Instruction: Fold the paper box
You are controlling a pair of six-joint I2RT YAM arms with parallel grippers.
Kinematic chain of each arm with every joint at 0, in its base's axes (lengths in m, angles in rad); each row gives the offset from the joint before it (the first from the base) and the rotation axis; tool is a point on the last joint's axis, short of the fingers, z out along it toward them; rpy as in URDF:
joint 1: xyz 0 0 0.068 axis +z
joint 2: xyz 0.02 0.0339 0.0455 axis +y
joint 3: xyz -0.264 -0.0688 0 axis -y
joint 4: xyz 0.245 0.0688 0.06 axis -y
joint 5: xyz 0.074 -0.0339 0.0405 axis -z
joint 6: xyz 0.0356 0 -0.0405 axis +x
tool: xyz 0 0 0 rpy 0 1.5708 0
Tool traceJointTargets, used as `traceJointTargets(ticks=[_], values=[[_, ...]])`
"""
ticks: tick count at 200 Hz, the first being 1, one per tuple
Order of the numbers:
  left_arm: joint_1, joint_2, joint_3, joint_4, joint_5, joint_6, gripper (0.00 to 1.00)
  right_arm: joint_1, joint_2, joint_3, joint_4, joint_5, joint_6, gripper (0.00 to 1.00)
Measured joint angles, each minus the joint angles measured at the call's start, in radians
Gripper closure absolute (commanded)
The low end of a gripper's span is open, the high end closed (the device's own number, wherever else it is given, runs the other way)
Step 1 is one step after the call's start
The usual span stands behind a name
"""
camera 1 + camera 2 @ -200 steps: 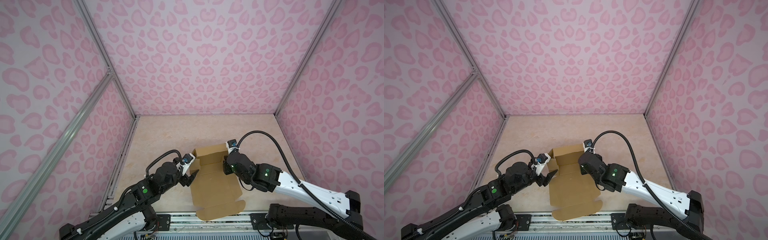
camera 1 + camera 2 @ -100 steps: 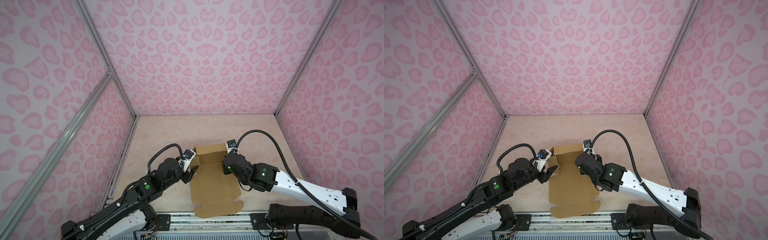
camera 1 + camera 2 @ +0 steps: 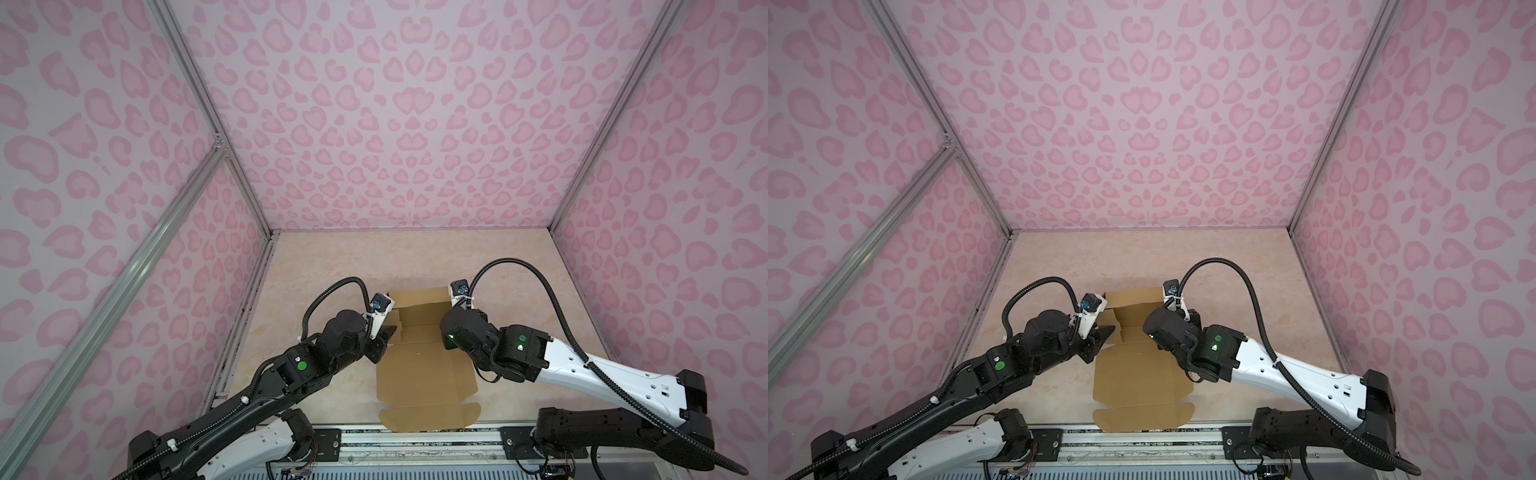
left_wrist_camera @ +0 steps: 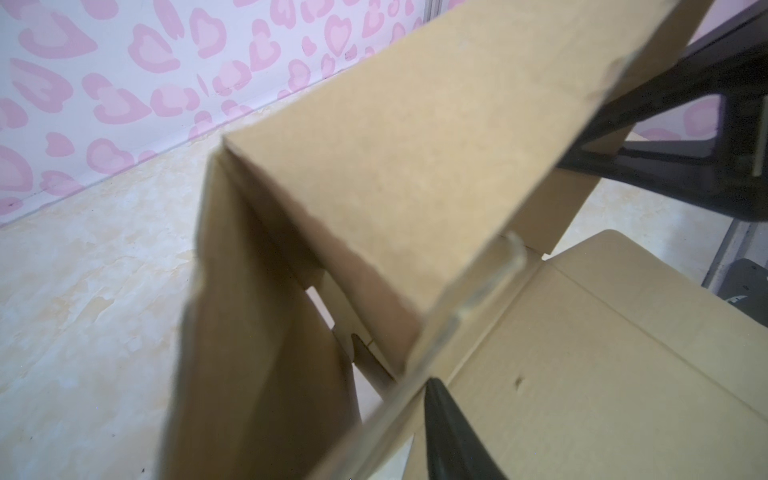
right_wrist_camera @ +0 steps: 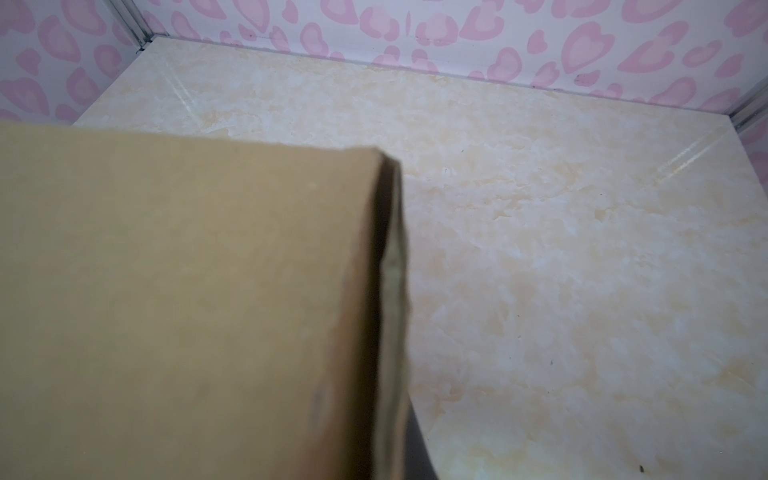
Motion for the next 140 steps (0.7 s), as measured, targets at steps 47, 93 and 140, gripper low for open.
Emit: traceJointTargets(ticks=[47, 93, 140], values=[[0.001, 0.010, 0.019, -0.035, -0.031, -0.029, 0.69, 0.026, 0.032, 0.024, -0.026, 0.026, 0.033, 1.00], [0.001, 0.019, 0.021, -0.055, -0.062, -0.052, 0.71, 0.048, 0.053, 0.047, -0.047, 0.046, 0.051, 1.00], [0.002, 0.031, 0.034, -0.057, -0.074, -0.087, 0.69, 0.071, 0.082, 0.077, -0.075, 0.075, 0.082, 1.00]])
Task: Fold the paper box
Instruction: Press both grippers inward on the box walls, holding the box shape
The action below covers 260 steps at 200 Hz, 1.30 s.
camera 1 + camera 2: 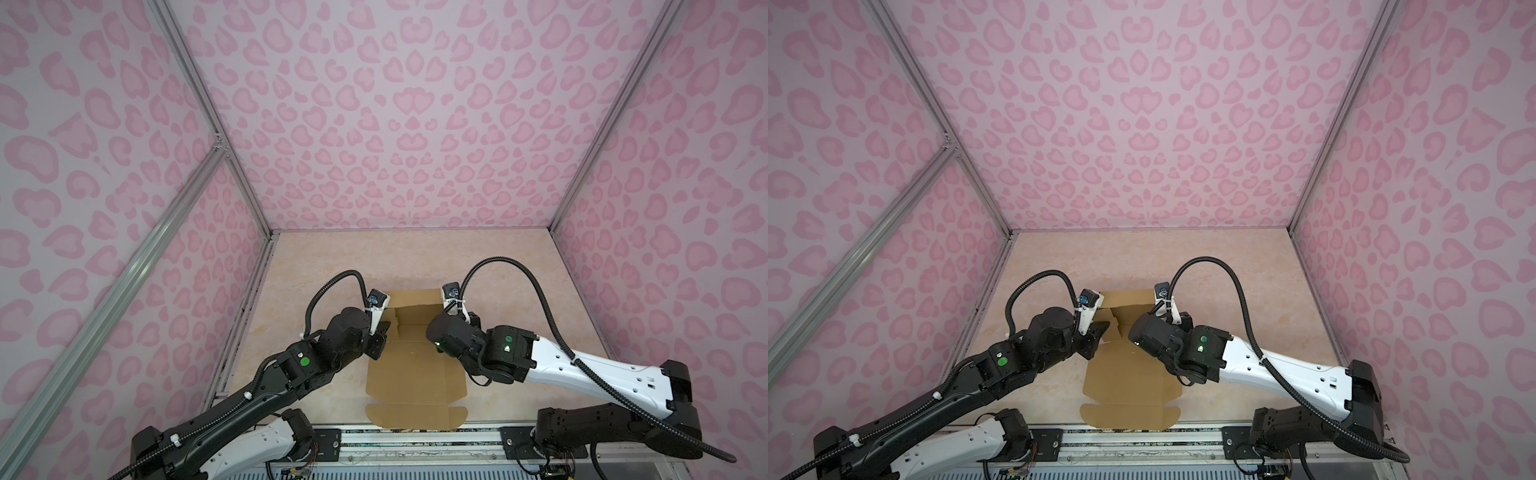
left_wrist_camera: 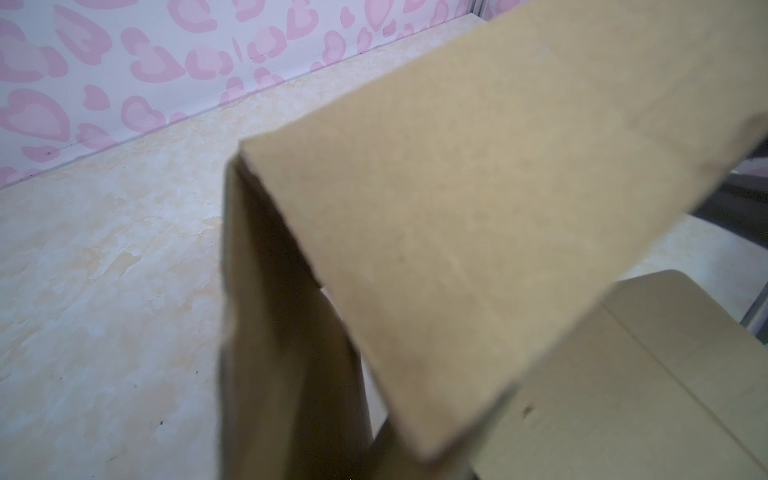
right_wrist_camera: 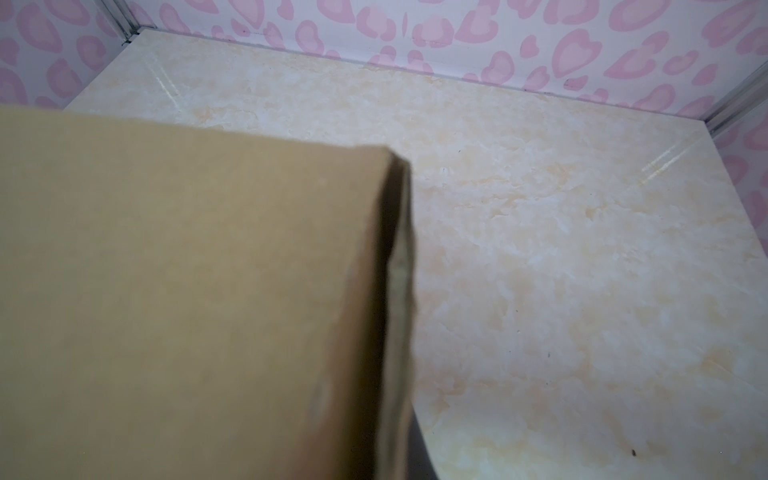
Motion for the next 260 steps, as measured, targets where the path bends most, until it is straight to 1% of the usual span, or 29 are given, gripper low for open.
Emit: traceJointTargets(ticks=[61, 107, 207, 222, 260], values=[[0.000, -0.002, 0.004, 0.000, -0.001, -0.043, 0.68, 0.022, 0.018, 0.022, -0.010, 0.003, 0.030, 1.00], [0.000, -0.002, 0.006, -0.002, -0.029, -0.068, 0.75, 0.050, 0.039, 0.046, -0.030, 0.028, 0.050, 1.00], [-0.002, 0.087, 0.074, -0.067, -0.181, -0.146, 0.92, 0.072, 0.085, 0.084, -0.053, 0.038, 0.084, 1.00], [-0.005, 0.099, 0.083, -0.078, -0.199, -0.151, 0.96, 0.076, 0.094, 0.090, -0.058, 0.038, 0.085, 1.00], [-0.011, 0.124, 0.101, -0.100, -0.233, -0.165, 0.96, 0.084, 0.109, 0.103, -0.068, 0.037, 0.090, 1.00]])
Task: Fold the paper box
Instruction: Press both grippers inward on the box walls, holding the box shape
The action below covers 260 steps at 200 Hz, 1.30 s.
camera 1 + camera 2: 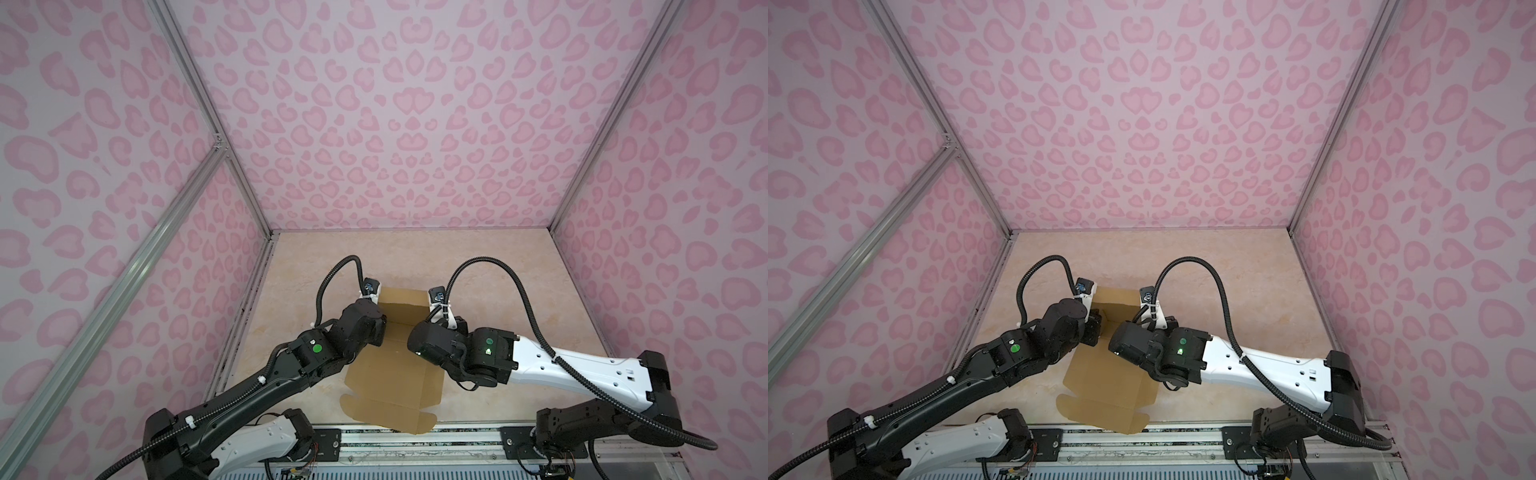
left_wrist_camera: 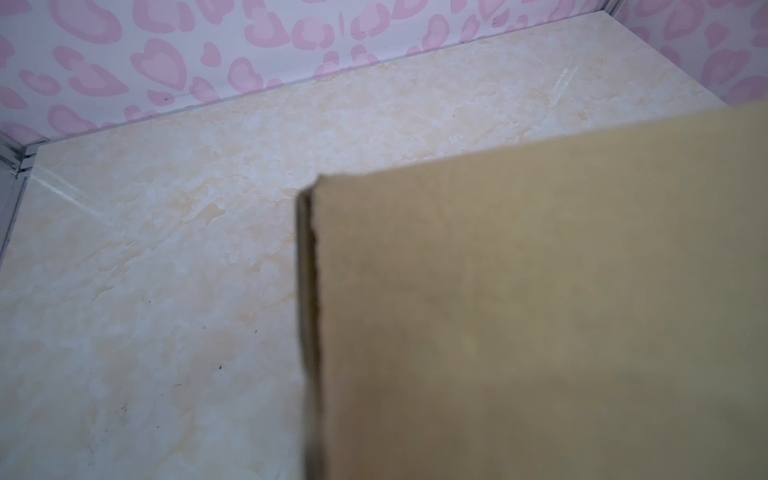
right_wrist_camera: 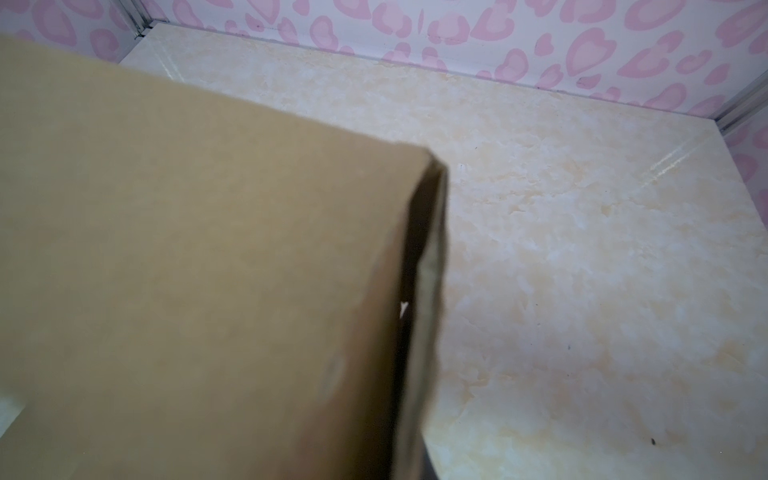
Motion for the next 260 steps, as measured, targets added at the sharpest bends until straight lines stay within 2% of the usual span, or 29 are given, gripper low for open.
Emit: traceJointTargets(ticks=[111, 260], values=[[-0.006, -0.065, -0.040, -0.029, -0.052, -0.079, 0.97, 0.031, 0.018, 0.019, 0.023, -0.026, 0.005, 0.97], [0.023, -0.198, -0.113, -0.060, -0.055, -0.200, 0.97, 0.098, -0.024, 0.000, 0.121, -0.079, -0.088, 0.93]])
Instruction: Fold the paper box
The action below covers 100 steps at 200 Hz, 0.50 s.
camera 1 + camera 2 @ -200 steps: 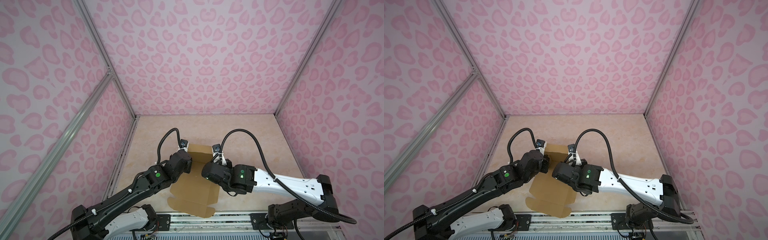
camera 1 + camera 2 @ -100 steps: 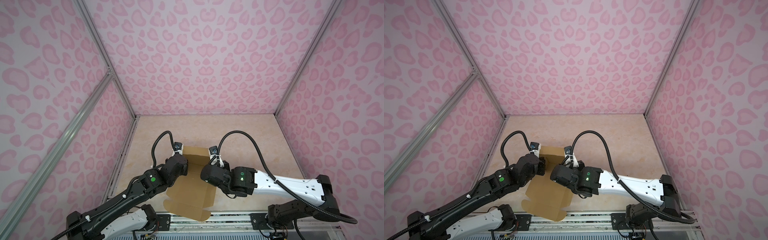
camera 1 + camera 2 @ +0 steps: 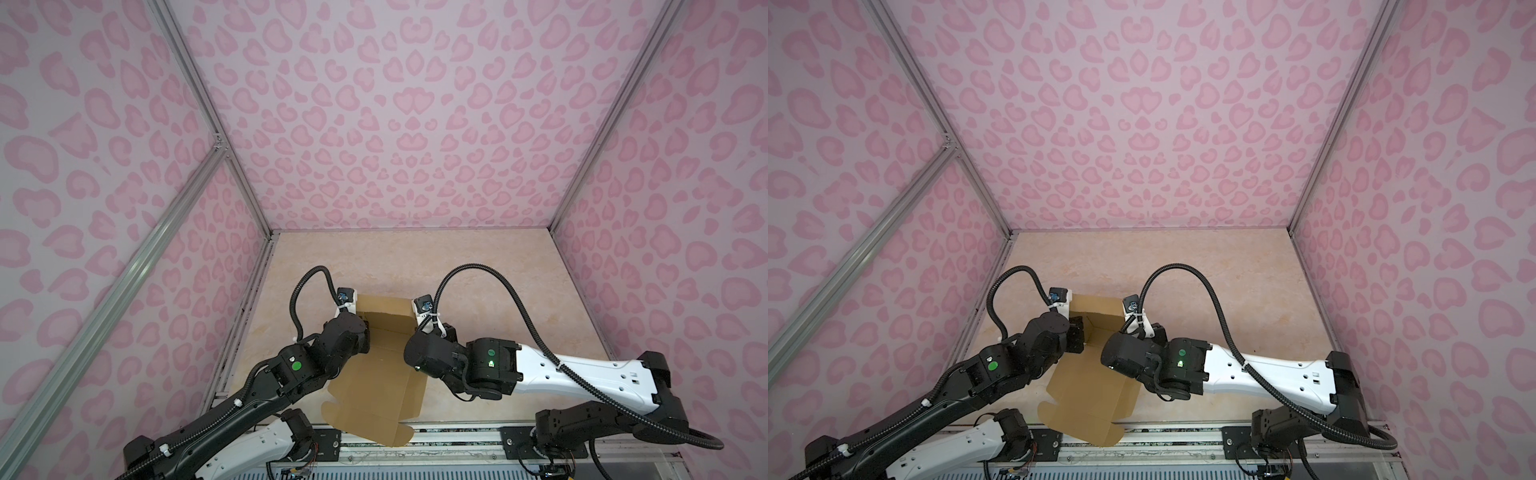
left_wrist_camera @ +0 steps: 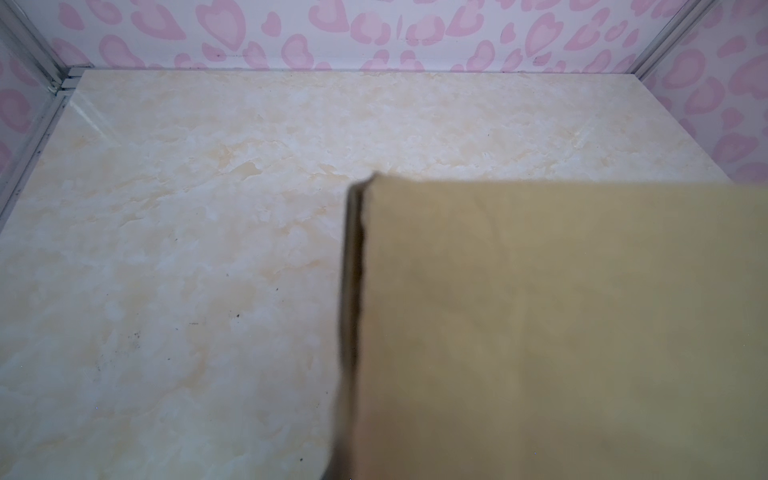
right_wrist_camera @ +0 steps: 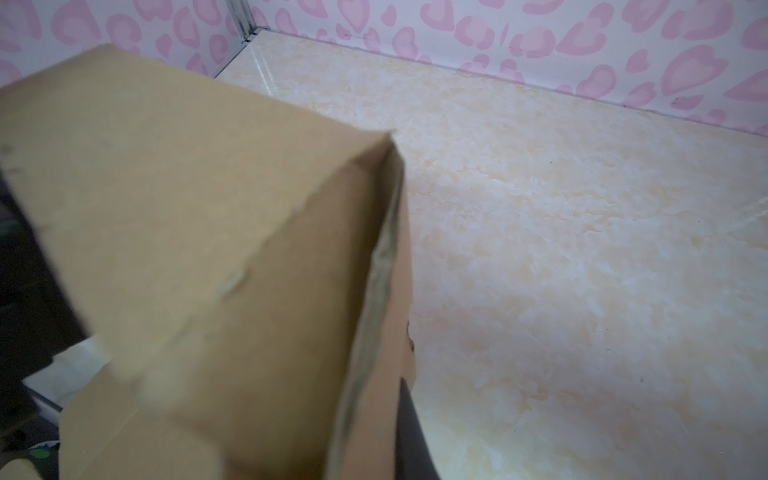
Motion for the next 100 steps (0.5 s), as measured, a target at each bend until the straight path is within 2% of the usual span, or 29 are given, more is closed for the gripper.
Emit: traceJointTargets(ticks=[100], values=[[0.048, -0.014, -0.015, -0.003, 0.039, -0.043, 0.97, 0.044, -0.034, -0.022, 0.079, -0.015, -0.060, 0.93]])
